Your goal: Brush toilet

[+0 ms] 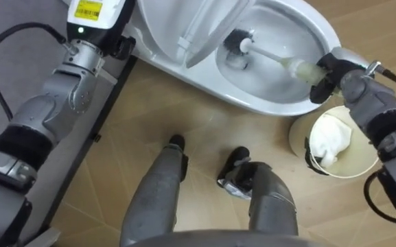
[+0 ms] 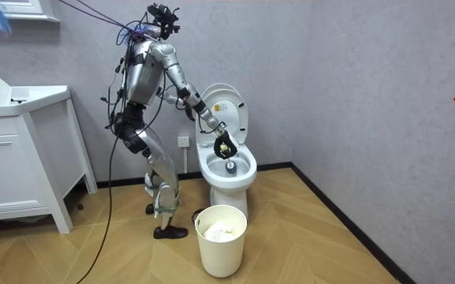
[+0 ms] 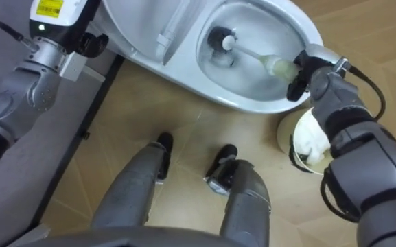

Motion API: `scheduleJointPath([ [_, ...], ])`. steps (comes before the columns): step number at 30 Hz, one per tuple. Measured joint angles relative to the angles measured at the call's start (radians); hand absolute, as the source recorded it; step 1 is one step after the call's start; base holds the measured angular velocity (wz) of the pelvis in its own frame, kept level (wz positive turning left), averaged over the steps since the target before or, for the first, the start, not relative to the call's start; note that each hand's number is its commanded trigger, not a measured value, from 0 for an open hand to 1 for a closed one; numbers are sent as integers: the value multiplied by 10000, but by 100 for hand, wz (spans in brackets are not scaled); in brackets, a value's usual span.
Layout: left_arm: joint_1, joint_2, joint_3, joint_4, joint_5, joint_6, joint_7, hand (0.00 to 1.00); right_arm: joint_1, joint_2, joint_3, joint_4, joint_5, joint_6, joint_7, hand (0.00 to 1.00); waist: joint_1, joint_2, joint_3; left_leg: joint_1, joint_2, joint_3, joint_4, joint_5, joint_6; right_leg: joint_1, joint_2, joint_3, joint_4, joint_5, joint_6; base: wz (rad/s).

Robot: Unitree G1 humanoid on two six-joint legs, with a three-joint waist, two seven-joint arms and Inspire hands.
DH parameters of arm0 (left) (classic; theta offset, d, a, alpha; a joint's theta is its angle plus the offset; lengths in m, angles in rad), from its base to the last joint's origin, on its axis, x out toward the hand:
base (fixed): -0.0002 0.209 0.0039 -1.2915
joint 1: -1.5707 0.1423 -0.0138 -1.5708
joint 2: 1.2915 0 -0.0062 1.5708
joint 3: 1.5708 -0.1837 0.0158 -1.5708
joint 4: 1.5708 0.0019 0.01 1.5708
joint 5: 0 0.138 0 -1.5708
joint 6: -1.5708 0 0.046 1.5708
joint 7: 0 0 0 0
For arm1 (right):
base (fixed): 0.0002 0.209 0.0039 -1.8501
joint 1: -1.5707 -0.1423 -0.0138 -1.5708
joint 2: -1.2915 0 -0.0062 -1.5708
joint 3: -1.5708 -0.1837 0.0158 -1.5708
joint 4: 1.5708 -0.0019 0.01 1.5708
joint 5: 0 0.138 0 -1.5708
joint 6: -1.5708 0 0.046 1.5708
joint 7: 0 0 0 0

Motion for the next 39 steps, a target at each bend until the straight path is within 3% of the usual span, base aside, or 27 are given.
scheduleJointPath([
  [2, -76, 0, -6, 40, -2, 4, -28, 0, -80, -89, 9, -111, -495, -165, -10, 100, -63, -13, 19, -31, 1, 1, 49, -3, 5, -3, -5, -7, 15, 4, 13, 0],
  [9, -118, 7, 74, 138, -7, -85, -113, 0, 84, -152, 1107, -1588, -2966, -98, 444, 100, 104, 41, 49, -18, 110, -3, 70, -23, -47, 6, 158, -1, -130, 79, -61, -6],
  [14, -97, 26, 148, 111, -27, -236, -151, 0, 517, -383, 1395, -3321, -4426, 546, 1142, 100, 300, 147, 9, -15, 262, 13, 50, -63, -113, 44, 283, -131, -234, 120, -119, -4],
  [20, 122, 89, 177, 128, -414, -299, -152, 0, 1175, -450, 1502, -5516, -5971, 1302, 2362, 100, 327, 314, -100, 104, 416, 4, 39, -117, -200, 217, 509, -78, -387, 159, -182, -6],
  [22, 195, 94, 164, 137, -588, -299, -209, 0, 1398, -456, 1501, -6055, -6526, 1370, 2749, 100, 302, 372, -146, 181, 440, 11, 44, -126, -209, 295, 555, -44, -409, 159, -181, -2],
  [25, 459, 87, 166, 221, -591, -299, -248, 0, 1688, -456, 1499, -6853, -7216, 1403, 3446, 100, 237, 482, -279, 345, 487, 90, 16, -127, -210, 427, 603, -3, -546, 172, -178, -7],
  [26, 577, 95, 170, 218, -612, -299, -325, 0, 1786, -450, 1511, -7066, -7350, 1456, 3728, 100, 243, 535, -356, 376, 536, 97, -8, -145, -230, 479, 675, 36, -599, 190, -183, -10],
  [29, 851, 94, 161, 183, -623, -300, -400, 0, 1825, -447, 1555, -7068, -7352, 1478, 4197, 100, 242, 567, -467, 565, 567, 106, -192, -139, -246, 598, 705, 56, -715, 223, -201, -2],
  [34, 866, 89, 109, 189, -657, -315, -345, 0, 1603, -415, 1587, -6139, -6911, 1408, 3679, 100, 298, 548, -456, 606, 544, 127, -218, -124, -265, 603, 684, 85, -679, 229, -212, 0],
  [37, 862, 86, 5, 182, -651, -360, -259, 0, 982, -273, 1579, -3670, -4911, 939, 2468, 100, 324, 488, -418, 641, 461, 69, -218, -116, -250, 659, 573, 0, -595, 196, -186, 10],
  [39, 853, 87, 16, 93, -361, -355, -122, 0, 794, -163, 1043, -2016, -2692, 565, 1589, 100, 345, 289, -294, 632, 359, 69, -244, -103, -227, 573, 480, 114, -438, 86, -119, 12],
])
